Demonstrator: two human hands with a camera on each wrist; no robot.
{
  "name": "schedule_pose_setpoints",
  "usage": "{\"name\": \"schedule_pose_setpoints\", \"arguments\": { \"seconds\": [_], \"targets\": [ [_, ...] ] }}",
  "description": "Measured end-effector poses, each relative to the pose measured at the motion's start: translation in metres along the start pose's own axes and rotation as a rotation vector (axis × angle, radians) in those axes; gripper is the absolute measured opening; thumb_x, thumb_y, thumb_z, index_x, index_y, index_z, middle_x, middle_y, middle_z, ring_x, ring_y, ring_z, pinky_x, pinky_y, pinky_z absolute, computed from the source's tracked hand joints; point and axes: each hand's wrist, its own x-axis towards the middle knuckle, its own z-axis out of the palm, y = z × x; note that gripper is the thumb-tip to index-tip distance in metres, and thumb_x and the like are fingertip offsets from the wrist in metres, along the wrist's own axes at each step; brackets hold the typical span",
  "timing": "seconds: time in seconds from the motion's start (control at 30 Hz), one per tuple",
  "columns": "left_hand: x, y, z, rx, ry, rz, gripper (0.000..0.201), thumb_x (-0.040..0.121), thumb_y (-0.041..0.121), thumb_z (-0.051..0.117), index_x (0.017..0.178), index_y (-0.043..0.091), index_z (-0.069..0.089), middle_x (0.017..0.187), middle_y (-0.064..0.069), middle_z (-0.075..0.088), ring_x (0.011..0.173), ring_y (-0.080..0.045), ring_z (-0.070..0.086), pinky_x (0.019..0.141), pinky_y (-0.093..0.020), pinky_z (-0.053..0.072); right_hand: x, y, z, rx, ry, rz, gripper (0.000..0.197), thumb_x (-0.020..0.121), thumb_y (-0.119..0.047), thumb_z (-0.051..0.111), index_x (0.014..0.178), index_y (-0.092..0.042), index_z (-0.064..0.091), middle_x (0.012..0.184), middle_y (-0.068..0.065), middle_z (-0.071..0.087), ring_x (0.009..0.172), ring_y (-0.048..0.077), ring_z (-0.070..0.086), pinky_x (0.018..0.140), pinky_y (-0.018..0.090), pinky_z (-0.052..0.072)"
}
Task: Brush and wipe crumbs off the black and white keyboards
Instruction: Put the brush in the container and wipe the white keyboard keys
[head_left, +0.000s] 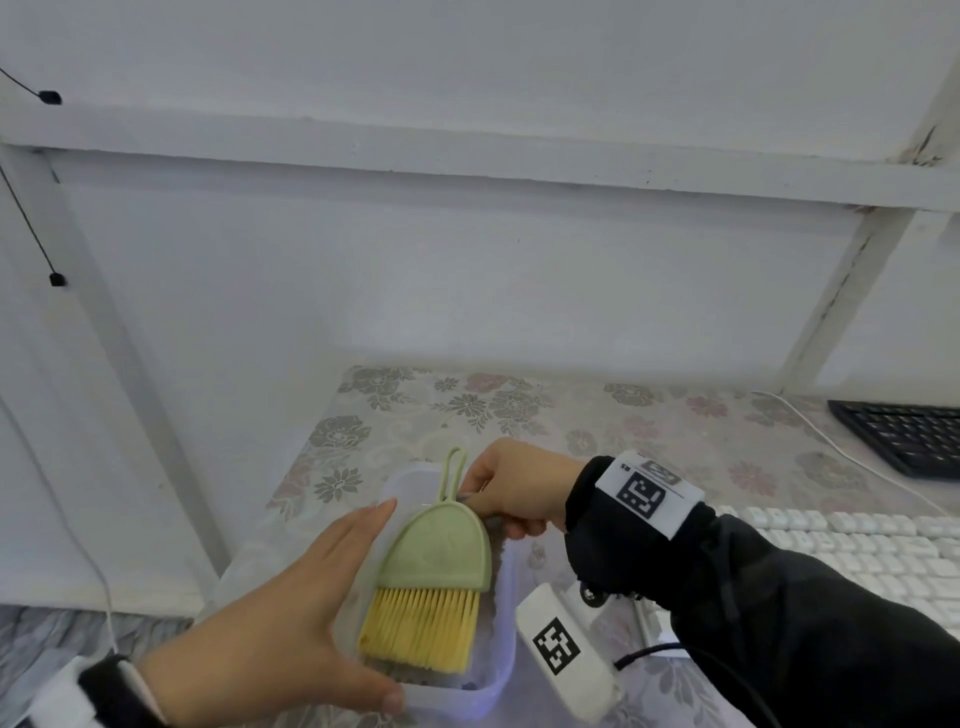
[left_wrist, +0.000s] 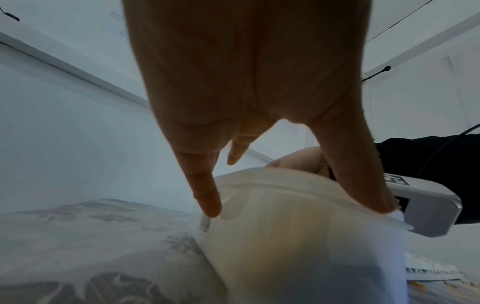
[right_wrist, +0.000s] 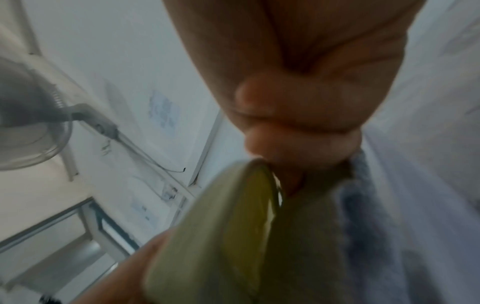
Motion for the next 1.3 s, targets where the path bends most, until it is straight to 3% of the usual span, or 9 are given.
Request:
{"name": "schedule_pose_setpoints", "arguments": {
  "seconds": [0.17,0.27,0.43,0.53,0.63,0.8,0.97,1.17,1.3],
  "targets": [
    [0.003,-0.005,0.001,0.024,0.044,0.041,0.130,0.042,0.072,0.070,0.138,0.049,-0.015,0.140,0.041,-0.009,0.131,0.016,0.009,0.103,-0.005,0.018,-0.001,0.001,-0.005,-0.209,0.169,-0.130,0.024,0.089,-0.020,0.063,0.098,0.001,0.070,0.083,0.008,0.061,0.072,0.018,0.053,0.058,0.025,0.040],
    [0.004,-0.010,0.003,0.022,0.051,0.058,0.128,0.049,0.068,0.076,0.139,0.050,-0.013,0.142,0.040,-0.008,0.132,0.018,0.005,0.108,-0.009,0.018,-0.002,0.003,-0.009,-0.299,0.229,-0.141,0.020,0.091,-0.014,0.055,0.100,-0.001,0.069,0.095,0.013,0.068,0.078,0.020,0.055,0.059,0.025,0.040],
    [0.004,-0.003,0.000,0.047,0.026,0.069,0.118,0.043,0.070,0.071,0.129,0.057,-0.010,0.130,0.050,-0.008,0.111,0.040,-0.006,0.089,0.013,0.014,-0.011,0.004,-0.016,-0.286,0.343,-0.149,0.030,0.096,-0.009,0.043,0.107,0.012,0.061,0.105,0.028,0.063,0.080,0.031,0.054,0.061,0.032,0.038],
    [0.002,0.001,-0.001,0.061,0.011,0.043,0.117,0.039,0.072,0.067,0.126,0.058,-0.012,0.123,0.054,-0.010,0.100,0.045,-0.006,0.088,0.011,0.013,-0.020,0.005,-0.023,-0.201,0.430,-0.199,0.030,0.096,-0.006,0.041,0.104,0.016,0.059,0.093,0.032,0.059,0.087,0.045,0.060,0.068,0.041,0.048],
    [0.002,0.002,-0.001,0.082,0.023,0.048,0.118,0.038,0.074,0.067,0.126,0.059,-0.010,0.128,0.050,-0.008,0.106,0.043,-0.008,0.095,0.003,0.013,-0.030,0.009,-0.033,-0.165,0.506,-0.240,0.029,0.098,-0.008,0.040,0.097,0.011,0.062,0.087,0.019,0.062,0.071,0.040,0.067,0.066,0.042,0.056],
    [0.001,0.002,-0.003,0.128,0.007,0.020,0.124,0.031,0.085,0.062,0.122,0.061,-0.017,0.134,0.047,-0.015,0.122,0.031,-0.007,0.106,-0.007,0.015,-0.046,0.023,-0.053,-0.103,0.569,-0.251,0.027,0.097,-0.007,0.042,0.095,0.011,0.061,0.088,0.025,0.065,0.056,0.036,0.066,0.059,0.048,0.056],
    [0.005,0.017,-0.001,0.205,0.039,0.004,0.124,0.030,0.096,0.049,0.121,0.059,-0.026,0.133,0.040,-0.031,0.115,0.030,-0.028,0.106,-0.010,0.004,-0.068,0.052,-0.085,-0.023,0.632,-0.203,0.023,0.097,-0.010,0.048,0.097,0.005,0.065,0.092,0.018,0.065,0.071,0.035,0.067,0.067,0.043,0.059],
    [0.021,0.072,0.004,0.181,0.112,0.078,0.101,0.038,0.098,0.038,0.120,0.068,-0.013,0.130,0.049,-0.023,0.115,0.035,-0.019,0.105,-0.011,0.013,-0.108,0.122,-0.139,0.024,0.593,-0.071,0.014,0.095,-0.014,0.055,0.094,-0.007,0.067,0.078,0.008,0.065,0.060,0.027,0.065,0.055,0.030,0.057],
    [0.038,0.118,0.020,0.175,0.017,0.113,0.094,0.049,0.089,0.040,0.121,0.066,-0.017,0.113,0.056,-0.029,0.105,0.038,-0.016,0.100,-0.011,0.015,-0.124,0.166,-0.176,-0.084,0.481,0.033,0.011,0.094,-0.013,0.056,0.091,-0.013,0.066,0.077,0.007,0.061,0.063,0.021,0.058,0.048,0.021,0.048]
  ]
}}
